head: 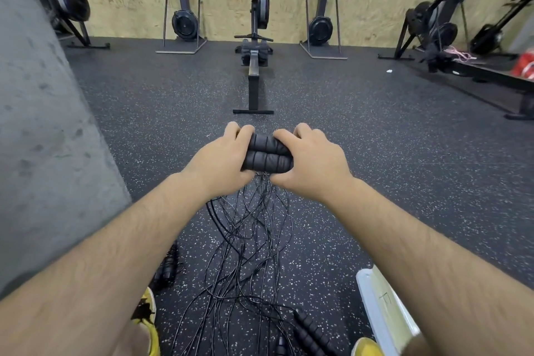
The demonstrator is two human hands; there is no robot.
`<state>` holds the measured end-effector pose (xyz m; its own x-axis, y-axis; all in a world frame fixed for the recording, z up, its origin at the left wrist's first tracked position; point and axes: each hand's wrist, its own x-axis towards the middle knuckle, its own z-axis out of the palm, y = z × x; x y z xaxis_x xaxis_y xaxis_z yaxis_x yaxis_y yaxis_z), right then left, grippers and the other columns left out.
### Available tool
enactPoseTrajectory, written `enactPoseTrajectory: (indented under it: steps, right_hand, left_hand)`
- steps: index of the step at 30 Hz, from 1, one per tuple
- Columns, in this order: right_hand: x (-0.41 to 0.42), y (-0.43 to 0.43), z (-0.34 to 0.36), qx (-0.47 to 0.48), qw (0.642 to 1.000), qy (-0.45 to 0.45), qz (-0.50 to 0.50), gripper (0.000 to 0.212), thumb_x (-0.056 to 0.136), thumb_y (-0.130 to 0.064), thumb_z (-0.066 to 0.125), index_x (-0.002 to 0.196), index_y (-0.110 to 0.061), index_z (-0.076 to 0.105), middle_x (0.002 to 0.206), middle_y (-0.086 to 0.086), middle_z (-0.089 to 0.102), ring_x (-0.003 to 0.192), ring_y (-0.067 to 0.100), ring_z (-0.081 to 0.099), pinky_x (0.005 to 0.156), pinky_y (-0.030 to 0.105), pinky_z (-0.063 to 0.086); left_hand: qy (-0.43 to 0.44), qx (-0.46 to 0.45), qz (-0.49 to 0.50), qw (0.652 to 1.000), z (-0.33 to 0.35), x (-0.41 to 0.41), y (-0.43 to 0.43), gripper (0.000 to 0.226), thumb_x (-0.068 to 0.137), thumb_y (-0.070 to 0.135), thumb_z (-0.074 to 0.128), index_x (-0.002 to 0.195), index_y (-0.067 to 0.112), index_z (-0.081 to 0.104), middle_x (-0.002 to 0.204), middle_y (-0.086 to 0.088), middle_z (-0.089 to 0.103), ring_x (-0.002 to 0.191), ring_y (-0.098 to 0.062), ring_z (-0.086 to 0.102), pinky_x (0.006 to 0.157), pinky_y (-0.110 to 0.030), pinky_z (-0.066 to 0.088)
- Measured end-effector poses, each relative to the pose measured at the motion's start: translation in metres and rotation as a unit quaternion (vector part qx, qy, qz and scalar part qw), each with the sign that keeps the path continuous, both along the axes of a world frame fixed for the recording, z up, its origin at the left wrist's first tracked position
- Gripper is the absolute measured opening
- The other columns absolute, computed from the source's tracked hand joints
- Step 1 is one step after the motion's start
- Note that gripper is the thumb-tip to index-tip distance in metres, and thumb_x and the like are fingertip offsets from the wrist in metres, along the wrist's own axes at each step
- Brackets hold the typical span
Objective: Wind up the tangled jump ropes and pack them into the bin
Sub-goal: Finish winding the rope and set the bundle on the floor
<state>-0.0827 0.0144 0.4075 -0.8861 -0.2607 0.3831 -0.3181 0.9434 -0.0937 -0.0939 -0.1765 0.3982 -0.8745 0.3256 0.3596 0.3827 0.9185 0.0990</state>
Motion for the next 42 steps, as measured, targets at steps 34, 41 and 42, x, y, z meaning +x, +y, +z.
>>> enactPoseTrajectory:
  steps: [34, 41, 42]
  right_hand:
    - [0.025, -0.131, -0.015, -0.092, 0.924, -0.311, 0.201, 0.041, 0.104, -0.016, 0.047, 0.143, -0.004, 0.046, 0.15, 0.015, 0.045, 0.139, 0.03, 0.035, 0.109, 0.033, 0.022]
    - [0.004, -0.076, -0.005, -0.321, 0.866, -0.329, 0.199, 0.032, 0.097, -0.009, 0.058, 0.071, -0.027, 0.053, 0.052, -0.017, 0.046, 0.047, -0.003, 0.041, 0.057, 0.016, 0.038]
    - [0.0, -0.061, 0.0, -0.308, 0.866, -0.341, 0.199, 0.026, 0.098, -0.016, 0.059, 0.074, -0.026, 0.055, 0.056, -0.014, 0.046, 0.049, -0.004, 0.041, 0.06, 0.017, 0.036]
  left_hand:
    - [0.185, -0.012, -0.03, 0.982, 0.025, 0.018, -0.011, 0.051, 0.075, 0.043, 0.064, 0.116, 0.014, 0.056, 0.101, -0.005, 0.058, 0.093, -0.032, 0.056, 0.061, -0.041, 0.048]
    - [0.138, 0.006, -0.058, 0.989, 0.031, 0.013, -0.046, 0.064, 0.077, 0.064, 0.069, 0.119, 0.016, 0.056, 0.1, -0.003, 0.058, 0.091, -0.03, 0.056, 0.076, -0.043, 0.047]
    - [0.139, -0.013, -0.066, 0.988, 0.031, 0.012, -0.051, 0.069, 0.076, 0.071, 0.065, 0.118, 0.016, 0.056, 0.098, -0.003, 0.058, 0.089, -0.03, 0.057, 0.075, -0.043, 0.048]
